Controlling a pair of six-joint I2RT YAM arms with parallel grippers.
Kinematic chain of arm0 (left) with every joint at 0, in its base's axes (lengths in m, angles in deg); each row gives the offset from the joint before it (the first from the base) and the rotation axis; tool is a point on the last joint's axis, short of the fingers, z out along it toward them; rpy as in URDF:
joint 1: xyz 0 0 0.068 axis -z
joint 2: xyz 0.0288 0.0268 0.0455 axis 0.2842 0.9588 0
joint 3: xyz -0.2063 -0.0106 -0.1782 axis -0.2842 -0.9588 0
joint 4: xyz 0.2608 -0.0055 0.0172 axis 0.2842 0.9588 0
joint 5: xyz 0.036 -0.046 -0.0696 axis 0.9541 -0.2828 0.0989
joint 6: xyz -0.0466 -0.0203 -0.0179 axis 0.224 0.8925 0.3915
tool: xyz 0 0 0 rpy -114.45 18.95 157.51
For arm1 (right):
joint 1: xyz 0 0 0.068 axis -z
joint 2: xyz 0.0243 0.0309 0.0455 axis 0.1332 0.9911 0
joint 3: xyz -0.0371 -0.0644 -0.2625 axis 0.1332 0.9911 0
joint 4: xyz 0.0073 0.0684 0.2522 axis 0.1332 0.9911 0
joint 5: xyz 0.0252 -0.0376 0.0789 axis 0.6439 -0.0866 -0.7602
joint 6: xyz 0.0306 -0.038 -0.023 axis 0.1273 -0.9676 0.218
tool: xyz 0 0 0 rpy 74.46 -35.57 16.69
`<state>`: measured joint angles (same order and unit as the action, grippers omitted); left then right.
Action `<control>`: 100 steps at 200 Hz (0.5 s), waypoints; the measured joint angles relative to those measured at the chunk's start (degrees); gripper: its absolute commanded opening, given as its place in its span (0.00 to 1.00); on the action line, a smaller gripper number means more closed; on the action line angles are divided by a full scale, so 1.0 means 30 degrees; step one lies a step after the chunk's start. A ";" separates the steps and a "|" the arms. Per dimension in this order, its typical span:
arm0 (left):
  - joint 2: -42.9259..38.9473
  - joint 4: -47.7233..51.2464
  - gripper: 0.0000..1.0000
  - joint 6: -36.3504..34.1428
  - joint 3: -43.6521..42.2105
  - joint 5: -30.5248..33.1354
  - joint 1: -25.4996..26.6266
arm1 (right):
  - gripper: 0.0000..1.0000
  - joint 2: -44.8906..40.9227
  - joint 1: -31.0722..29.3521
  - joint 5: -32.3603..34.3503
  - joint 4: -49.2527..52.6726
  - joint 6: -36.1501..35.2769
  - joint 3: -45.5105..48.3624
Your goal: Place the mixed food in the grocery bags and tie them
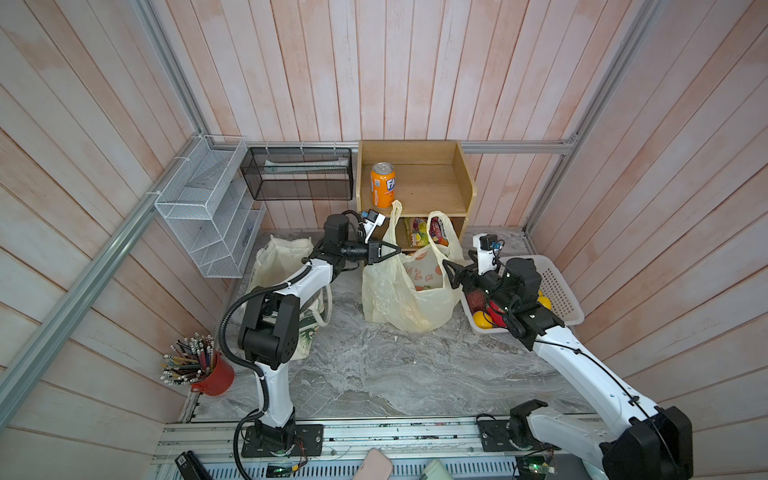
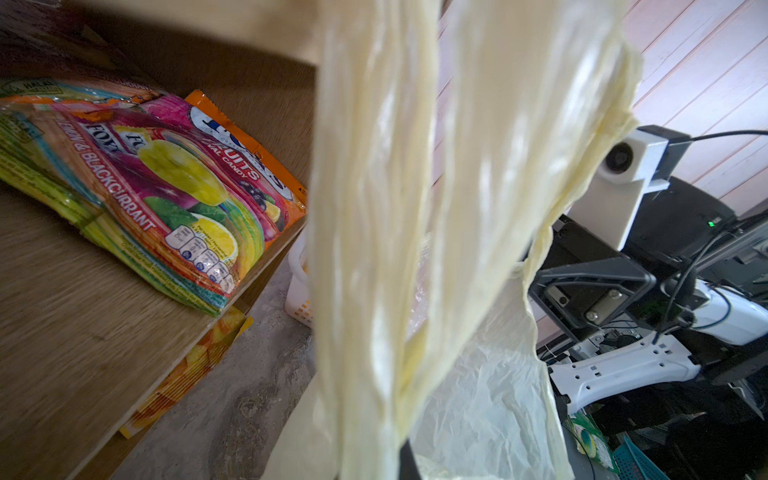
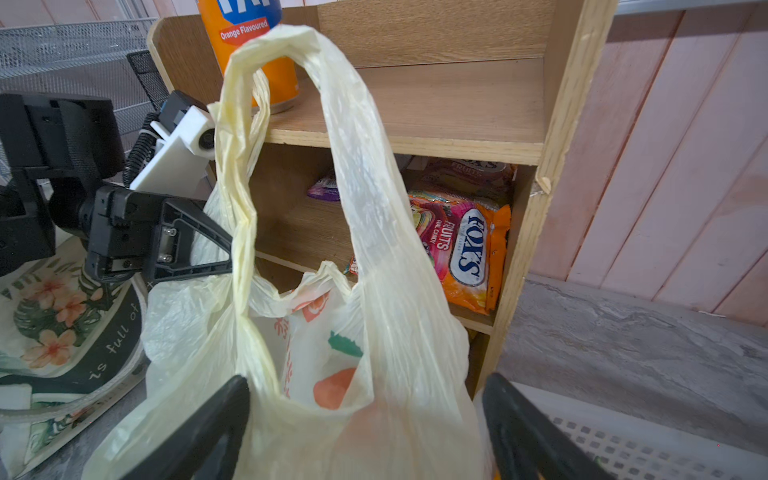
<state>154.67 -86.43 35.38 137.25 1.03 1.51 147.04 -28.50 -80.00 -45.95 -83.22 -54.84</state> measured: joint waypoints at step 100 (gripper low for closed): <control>0.0000 0.0000 0.00 -0.0007 0.0000 -0.0073 -0.0007 | 0.48 0.2521 0.2266 -0.2259 -0.0284 -0.0641 -0.1443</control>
<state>154.67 -86.43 35.36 137.25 0.81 1.49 154.60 -21.70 -86.78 -46.80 -85.14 -59.16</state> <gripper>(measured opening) 0.047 0.543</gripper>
